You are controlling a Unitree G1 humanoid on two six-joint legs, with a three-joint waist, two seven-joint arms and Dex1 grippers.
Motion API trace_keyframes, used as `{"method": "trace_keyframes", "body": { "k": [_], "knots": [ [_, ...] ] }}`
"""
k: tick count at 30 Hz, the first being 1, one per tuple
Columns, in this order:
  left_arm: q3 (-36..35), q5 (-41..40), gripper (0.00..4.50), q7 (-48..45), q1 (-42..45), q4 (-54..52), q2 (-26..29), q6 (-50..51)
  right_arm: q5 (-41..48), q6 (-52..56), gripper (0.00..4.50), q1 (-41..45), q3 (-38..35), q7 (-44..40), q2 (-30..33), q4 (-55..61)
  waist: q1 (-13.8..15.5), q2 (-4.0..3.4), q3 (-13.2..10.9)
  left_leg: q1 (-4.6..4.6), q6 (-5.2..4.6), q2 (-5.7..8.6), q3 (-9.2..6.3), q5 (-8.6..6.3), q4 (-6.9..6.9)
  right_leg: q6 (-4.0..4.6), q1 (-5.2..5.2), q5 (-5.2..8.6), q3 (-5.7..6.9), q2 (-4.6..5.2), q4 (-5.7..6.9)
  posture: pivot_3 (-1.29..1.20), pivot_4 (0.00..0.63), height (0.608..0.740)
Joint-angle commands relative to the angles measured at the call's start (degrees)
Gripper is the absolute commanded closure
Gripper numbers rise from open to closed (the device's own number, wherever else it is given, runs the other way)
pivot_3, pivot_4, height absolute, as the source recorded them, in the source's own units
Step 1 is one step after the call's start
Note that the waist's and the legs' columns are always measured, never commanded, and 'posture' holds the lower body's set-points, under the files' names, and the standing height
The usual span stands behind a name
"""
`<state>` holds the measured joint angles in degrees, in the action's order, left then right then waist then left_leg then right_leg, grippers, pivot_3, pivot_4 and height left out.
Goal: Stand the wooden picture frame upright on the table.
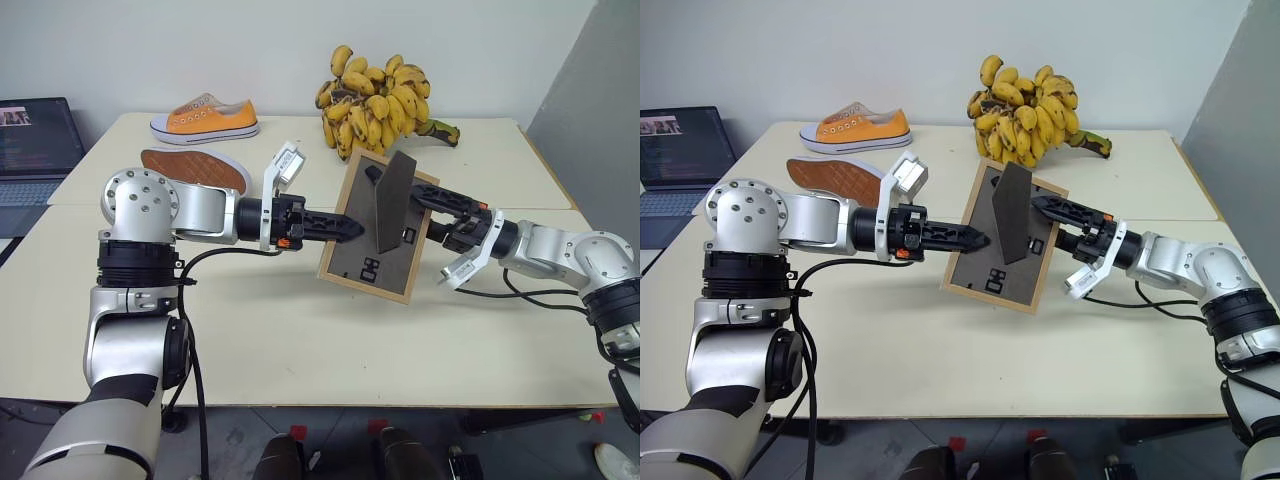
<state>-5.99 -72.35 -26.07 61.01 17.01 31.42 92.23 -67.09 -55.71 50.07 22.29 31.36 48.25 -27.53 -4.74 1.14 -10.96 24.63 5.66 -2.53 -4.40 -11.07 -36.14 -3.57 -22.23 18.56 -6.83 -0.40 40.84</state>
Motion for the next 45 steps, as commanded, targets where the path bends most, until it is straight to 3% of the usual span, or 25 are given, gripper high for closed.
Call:
{"method": "trace_keyframes", "body": {
  "k": [1, 6, 10, 15, 19, 35, 37, 41, 43, 45],
  "knots": [
    [-1.25, -2.77, 3.21, 0.30, 0.95, -1.41, 0.78, 0.27, -0.62, 0.12, 0.23, 2.34, 0.28, 3.26, 1.50, -1.07, 0.00, 0.00, 0.00, 0.00, 0.00, 0.01, 0.00, 0.00, 0.00, 0.00, 0.00, 0.00, 0.00, 0.01, 0.00, 0.00, 0.150, 0.740],
    [-1.63, -2.81, 3.21, 0.91, 1.05, -1.19, 0.64, 0.27, -0.87, 0.20, 0.23, 2.50, 1.13, 4.50, 1.81, -1.13, -0.01, 0.00, 0.00, 0.00, 0.00, 0.01, 0.00, 0.00, 0.00, 0.00, 0.00, 0.00, 0.00, 0.00, 0.00, 0.00, 0.150, 0.740],
    [-1.76, -2.71, 3.21, 1.09, 1.38, -1.00, 0.49, 0.27, -0.73, 0.27, 0.90, 2.52, 1.41, 4.66, 1.65, -0.92, -0.01, 0.00, 0.00, 0.00, 0.00, 0.01, 0.00, 0.00, 0.00, 0.00, 0.00, 0.00, 0.00, 0.01, 0.01, 0.00, 0.150, 0.740],
    [-1.88, -2.58, 3.21, 1.17, 1.60, -0.79, 0.25, 0.27, -0.65, 0.32, 2.18, 2.28, 1.49, 4.59, 1.53, -0.53, -0.01, 0.00, 0.00, 0.00, 0.00, 0.01, 0.00, 0.01, 0.00, 0.00, 0.00, 0.00, 0.01, 0.00, 0.01, 0.00, 0.150, 0.740],
    [-1.85, -2.61, 3.21, 1.23, 1.79, -0.60, 0.18, 0.27, -0.77, 0.50, 2.92, 2.20, 1.61, 4.85, 1.62, -0.44, -0.01, 0.00, 0.00, 0.00, 0.00, 0.01, 0.00, 0.01, 0.01, 0.00, 0.00, 0.00, 0.01, 0.01, 0.01, 0.00, 0.150, 0.740],
    [-3.65, -0.69, 3.21, 2.32, 2.23, -0.07, -1.13, 0.27, -1.17, 2.27, 3.06, 1.95, 1.92, 5.96, 1.75, 0.43, -0.01, 0.00, 0.00, 0.00, 0.00, 0.02, 0.00, 0.01, 0.00, 0.00, 0.00, 0.00, 0.01, 0.01, 0.02, 0.00, 0.150, 0.740],
    [-4.47, -0.28, 2.53, 2.42, 2.27, 0.11, -1.52, 0.27, -1.06, 2.39, 3.06, 1.89, 1.99, 5.94, 1.66, 0.51, -0.01, 0.00, 0.00, 0.00, 0.00, 0.02, 0.00, 0.01, 0.00, 0.00, 0.00, 0.00, 0.01, 0.01, 0.02, 0.00, 0.150, 0.740],
    [-4.01, 2.26, 1.71, 0.97, 1.47, -3.44, -0.98, -1.50, -0.89, 2.53, 3.06, 1.99, 2.23, 5.67, 1.40, 0.53, -0.01, 0.00, 0.00, 0.00, 0.00, 0.02, -0.01, 0.01, 0.01, 0.00, 0.00, 0.00, 0.01, 0.01, 0.02, 0.00, 0.150, 0.740],
    [-3.80, 4.05, 1.34, -0.10, 0.68, -5.64, -0.54, -4.02, -0.67, 2.34, 3.06, 2.28, 2.56, 5.65, 1.34, 0.30, -0.01, 0.00, 0.00, 0.00, 0.01, 0.02, -0.01, 0.02, 0.01, 0.00, 0.00, 0.00, 0.01, 0.01, 0.02, 0.00, 0.150, 0.740],
    [-3.77, 6.37, 1.34, -2.13, -0.61, -8.65, 0.34, -8.12, -0.40, 1.93, 3.06, 2.70, 2.84, 5.77, 1.29, -0.15, -0.01, 0.00, 0.00, 0.00, 0.02, 0.02, -0.01, 0.02, 0.01, 0.00, 0.00, 0.00, 0.01, 0.01, 0.02, 0.00, 0.150, 0.740]
  ]
}}
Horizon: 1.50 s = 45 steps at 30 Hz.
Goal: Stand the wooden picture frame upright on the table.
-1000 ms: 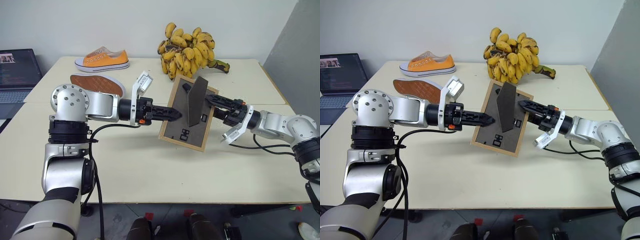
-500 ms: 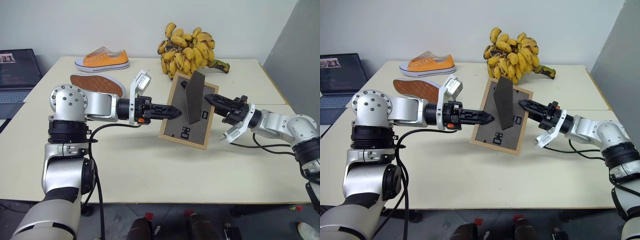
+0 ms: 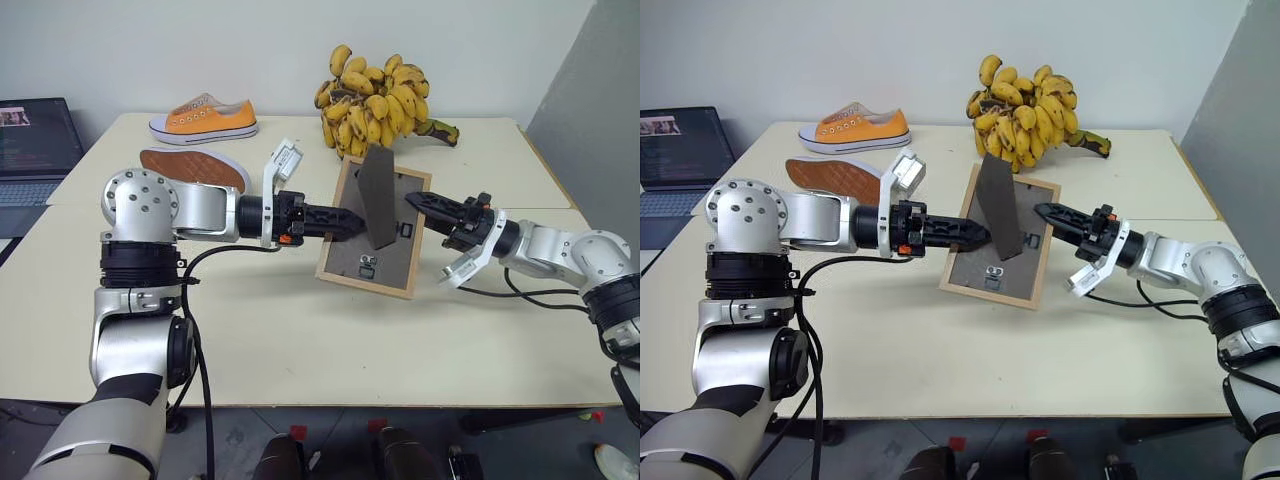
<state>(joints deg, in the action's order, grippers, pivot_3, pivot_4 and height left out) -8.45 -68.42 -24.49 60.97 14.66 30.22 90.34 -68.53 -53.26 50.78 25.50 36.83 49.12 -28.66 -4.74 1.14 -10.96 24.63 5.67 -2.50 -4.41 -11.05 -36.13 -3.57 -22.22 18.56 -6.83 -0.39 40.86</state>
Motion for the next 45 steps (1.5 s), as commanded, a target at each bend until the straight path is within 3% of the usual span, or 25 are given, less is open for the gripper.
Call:
{"method": "trace_keyframes", "body": {
  "k": [1, 8, 10, 13, 14, 17, 18, 21, 23, 27, 34, 39, 45],
  "knots": [
    [-1.58, 3.31, 1.34, -4.83, -1.19, -7.27, 2.07, -7.86, 1.11, -0.70, 3.06, 2.19, -0.25, 0.35, 0.35, 0.74, -0.01, 0.00, 0.00, 0.00, 0.00, 0.00, 0.00, 0.00, 0.01, 0.00, 0.00, 0.00, -0.01, 0.00, 0.00, 0.00, 0.150, 0.740],
    [-4.31, 10.80, 1.34, -11.22, -6.87, -14.90, 6.70, -22.72, 1.78, -2.27, 3.06, 4.13, 1.20, 0.46, -1.42, -2.34, -0.07, 0.00, 0.00, -0.01, 0.01, -0.01, 0.01, 0.01, 0.02, 0.00, 0.00, 0.00, -0.01, 0.00, -0.01, 0.00, 0.150, 0.740],
    [-7.65, 13.28, 1.34, -12.49, -11.44, -20.51, 8.28, -29.89, 4.98, -3.54, 3.06, 5.04, 1.19, -1.42, -3.17, -5.30, -0.34, 0.00, 0.00, -0.02, 0.01, -0.04, 0.02, 0.01, 0.03, 0.01, -0.01, 0.00, -0.01, 0.00, -0.01, 0.00, 0.150, 0.740],
    [-12.01, 12.29, 1.34, -14.84, -19.35, -28.33, 11.06, -32.64, 13.55, -7.24, 3.06, 6.30, 0.45, -7.59, -6.67, -10.98, -0.77, 0.00, 0.00, -0.13, 0.00, -0.10, 0.15, 0.00, 0.11, 0.05, 0.00, 0.02, -0.11, 0.00, -0.02, 0.00, 0.150, 0.740],
    [-13.01, 11.92, 1.34, -15.53, -21.84, -30.58, 11.81, -33.39, 17.48, -8.42, 3.06, 6.57, 0.14, -10.58, -7.94, -12.96, -0.79, 0.02, 0.00, -0.14, 0.00, -0.10, 0.16, 0.00, 0.13, 0.06, 0.02, 0.02, -0.09, 0.02, 0.01, 0.00, 0.150, 0.740],
    [-14.51, 14.09, 1.34, -18.59, -32.85, -39.26, 15.33, -36.76, 41.96, -7.55, 3.06, 5.76, -0.68, -30.70, -15.19, -17.72, -1.17, 0.14, 0.01, -0.18, -0.18, -0.11, 0.14, -0.11, 0.11, 0.06, 0.15, 0.02, -0.07, 0.03, -0.05, 0.00, 0.150, 0.740],
    [-14.98, 14.53, 1.34, -18.86, -35.98, -41.29, 16.21, -37.25, 52.13, -2.92, 3.06, 4.46, -1.45, -40.47, -18.06, -16.61, -1.43, 0.15, 0.00, -0.26, -0.19, -0.11, 0.13, -0.11, 0.12, 0.06, 0.23, 0.02, -0.07, 0.04, -0.07, 0.00, 0.150, 0.740],
    [-16.79, 14.74, 1.34, -18.94, -42.29, -45.09, 17.68, -38.38, 70.78, 10.54, 3.06, 1.21, -4.59, -59.37, -23.05, -10.88, -1.21, 0.20, -0.03, -0.56, -0.21, -0.13, -0.11, -0.12, 0.12, 0.06, 0.69, 0.02, 0.14, 0.03, -0.09, 0.00, 0.150, 0.740],
    [-19.17, 15.02, 1.34, -18.29, -46.87, -47.64, 18.32, -38.51, 81.02, 22.94, 3.06, -1.25, -7.12, -67.92, -26.04, -5.00, -0.58, 0.21, -0.03, -0.70, -0.21, -0.12, -0.29, -0.13, 0.10, 0.07, 0.94, 0.03, 0.29, 0.04, -0.15, 0.00, 0.150, 0.740],
    [-23.01, 14.11, 1.34, -15.76, -52.00, -49.76, 17.77, -39.03, 91.10, 41.49, 3.06, -5.51, -10.26, -75.83, -28.21, 4.88, 0.54, 0.20, -0.03, -0.73, -0.21, -0.12, -0.39, -0.13, 0.11, 0.17, 0.96, 0.09, 0.41, 0.04, -0.13, 0.00, 0.150, 0.740],
    [-26.52, 13.39, 1.34, -14.13, -58.08, -51.61, 18.03, -39.41, 100.78, 65.86, 3.06, -12.68, -13.03, -83.67, -28.10, 15.79, 0.98, 0.19, -0.04, -0.73, -0.21, -0.16, -0.38, -0.13, 0.18, 0.29, 0.86, 0.18, 0.44, -0.02, -0.10, 0.00, 0.150, 0.740],
    [-27.43, 13.28, 1.34, -15.08, -61.13, -52.65, 19.26, -39.40, 101.27, 70.73, 3.06, -16.92, -13.71, -86.87, -28.52, 19.53, 1.03, 0.19, -0.04, -0.72, -0.21, -0.18, -0.33, -0.14, 0.23, 0.33, 0.81, 0.22, 0.42, -0.04, -0.11, 0.00, 0.150, 0.740],
    [-27.39, 11.44, 1.34, -16.39, -60.58, -51.12, 21.14, -39.18, 98.40, 69.89, 3.06, -21.53, -8.60, -101.79, -25.78, 22.10, 1.11, 0.20, -0.04, -0.72, -0.20, -0.19, -0.32, -0.14, 0.28, 0.34, 0.80, 0.26, 0.42, -0.06, -0.15, 0.00, 0.150, 0.740]
  ]
}}
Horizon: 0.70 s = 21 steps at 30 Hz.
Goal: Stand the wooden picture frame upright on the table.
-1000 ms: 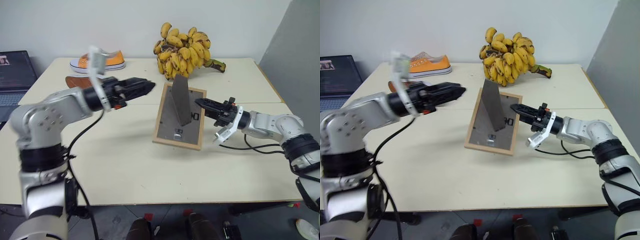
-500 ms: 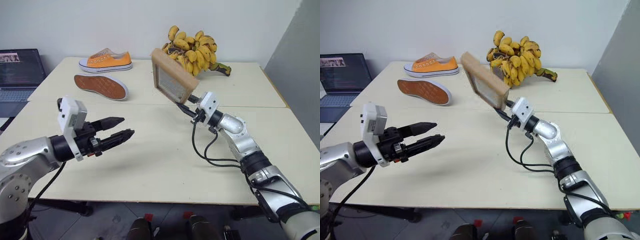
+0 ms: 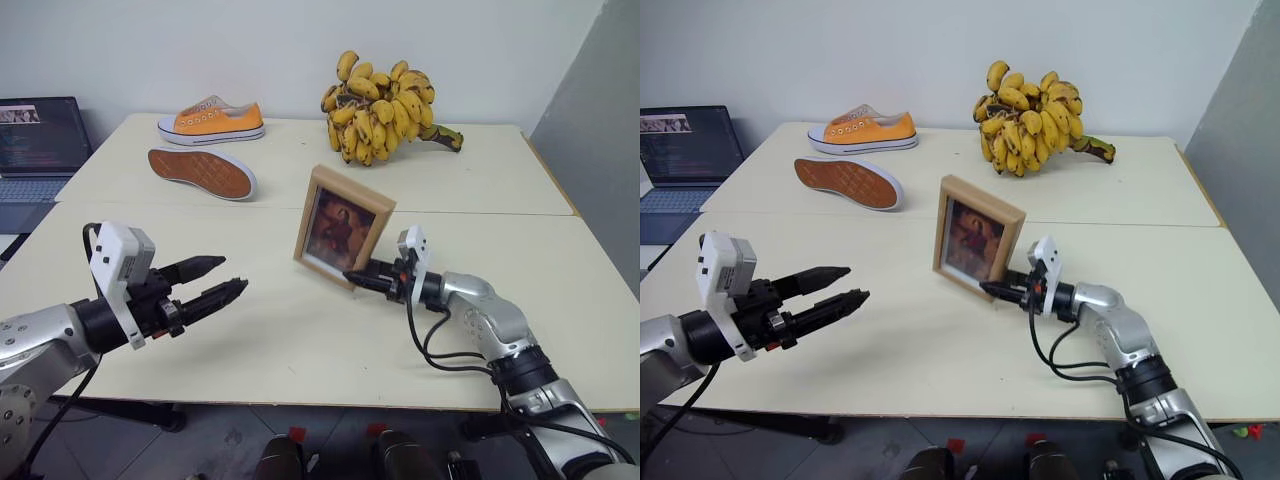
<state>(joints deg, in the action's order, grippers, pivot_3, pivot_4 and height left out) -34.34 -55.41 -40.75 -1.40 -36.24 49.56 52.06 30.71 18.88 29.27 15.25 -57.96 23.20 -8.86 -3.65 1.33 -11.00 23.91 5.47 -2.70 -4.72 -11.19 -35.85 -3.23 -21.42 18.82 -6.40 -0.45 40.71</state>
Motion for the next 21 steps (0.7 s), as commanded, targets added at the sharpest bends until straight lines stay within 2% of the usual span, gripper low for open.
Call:
{"method": "trace_keyframes", "body": {
  "k": [1, 15, 21],
  "knots": [
    [-1.43, -1.99, 1.34, -0.18, 1.95, -0.13, 2.13, -0.76, -1.83, -2.66, 3.06, 0.27, 1.92, -7.54, -0.24, 0.97, 0.00, 0.01, 0.00, -0.01, 0.00, -0.01, 0.00, 0.00, 0.00, 0.00, 0.00, 0.01, 0.01, 0.00, -0.01, 0.00, 0.150, 0.740],
    [-2.84, -5.39, 1.34, -2.14, -1.58, -2.20, 5.53, -0.43, -9.20, -7.73, 3.06, 1.69, 0.55, -9.79, -4.16, -11.01, -0.18, 0.01, -0.02, -0.03, 0.01, -0.06, 0.02, -0.01, 0.07, 0.04, -0.03, 0.07, -0.01, -0.06, -0.04, 0.00, 0.150, 0.740],
    [-0.95, -6.05, 1.31, -1.16, -0.07, -1.81, 6.01, -0.64, -10.80, -8.39, 1.64, 1.43, -0.35, -8.18, -4.77, -11.10, -0.20, 0.01, -0.03, -0.02, 0.02, -0.05, 0.02, -0.01, 0.07, 0.02, -0.03, 0.09, -0.02, -0.06, -0.05, 0.00, 0.150, 0.740]
  ]
}}
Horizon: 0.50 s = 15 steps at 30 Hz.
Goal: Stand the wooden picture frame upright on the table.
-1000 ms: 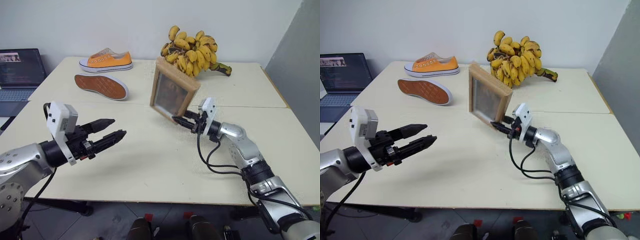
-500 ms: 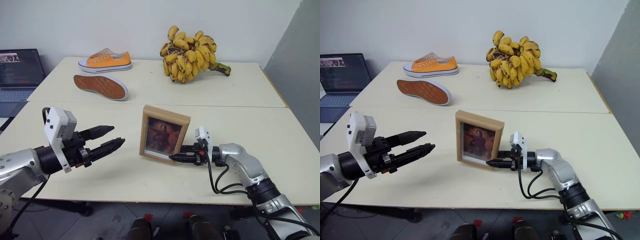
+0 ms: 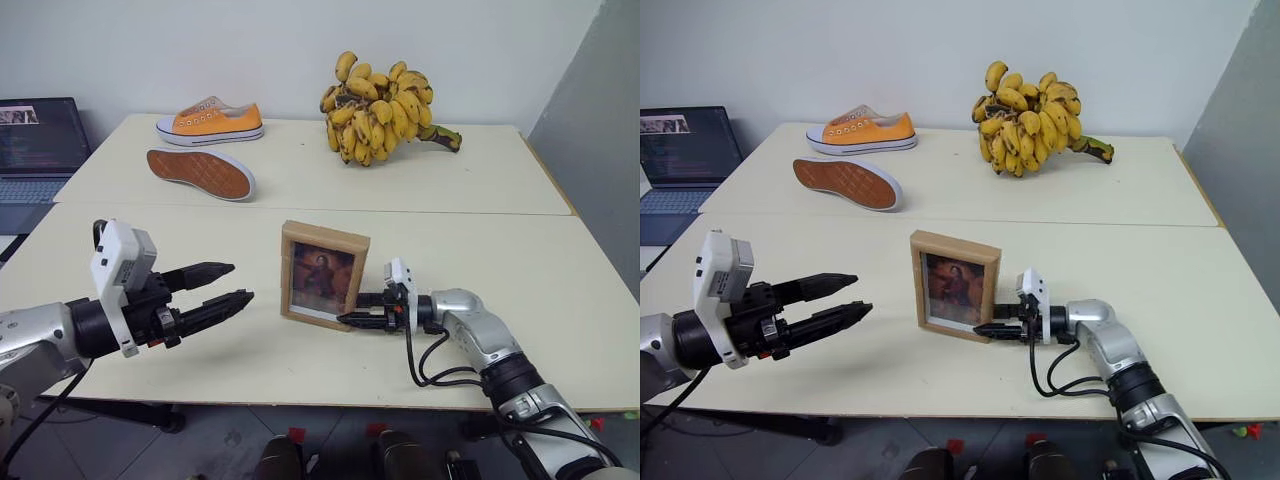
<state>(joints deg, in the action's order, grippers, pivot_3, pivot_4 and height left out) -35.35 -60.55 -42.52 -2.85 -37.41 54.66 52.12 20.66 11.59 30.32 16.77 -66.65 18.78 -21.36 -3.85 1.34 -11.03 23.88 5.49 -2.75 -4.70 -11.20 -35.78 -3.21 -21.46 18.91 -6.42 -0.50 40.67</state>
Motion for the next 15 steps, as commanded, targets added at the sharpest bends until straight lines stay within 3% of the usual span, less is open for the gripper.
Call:
{"method": "trace_keyframes", "body": {
  "k": [1, 10, 15],
  "knots": [
    [0.52, -1.07, 1.31, 0.88, 1.85, -0.62, 0.85, -0.76, -0.98, -1.21, 1.47, 0.22, -1.93, 0.62, -0.18, 1.86, 0.01, 0.00, 0.00, 0.00, 0.00, 0.00, 0.00, 0.00, 0.00, 0.00, 0.00, 0.00, 0.00, 0.00, 0.00, 0.00, 0.150, 0.740],
    [7.09, -1.11, 1.31, 3.75, 8.03, -0.23, -3.59, -3.80, -2.04, 0.46, 1.47, -5.36, -4.53, 1.24, 6.07, 11.86, 0.41, 0.01, 0.00, 0.02, 0.01, 0.01, -0.01, -0.01, 0.03, -0.02, 0.04, 0.00, 0.00, 0.00, -0.14, 0.00, 0.150, 0.740],
    [10.92, -1.20, 1.31, 1.44, 11.98, 1.35, -5.57, -5.76, -0.78, 2.66, 1.47, -15.38, -10.17, 2.62, 16.21, 26.91, 0.98, 0.00, -0.03, 0.10, 0.01, 0.04, 0.00, -0.01, 0.06, -0.07, 0.06, 0.03, -0.01, 0.03, -0.32, 0.00, 0.150, 0.740]
  ]
}}
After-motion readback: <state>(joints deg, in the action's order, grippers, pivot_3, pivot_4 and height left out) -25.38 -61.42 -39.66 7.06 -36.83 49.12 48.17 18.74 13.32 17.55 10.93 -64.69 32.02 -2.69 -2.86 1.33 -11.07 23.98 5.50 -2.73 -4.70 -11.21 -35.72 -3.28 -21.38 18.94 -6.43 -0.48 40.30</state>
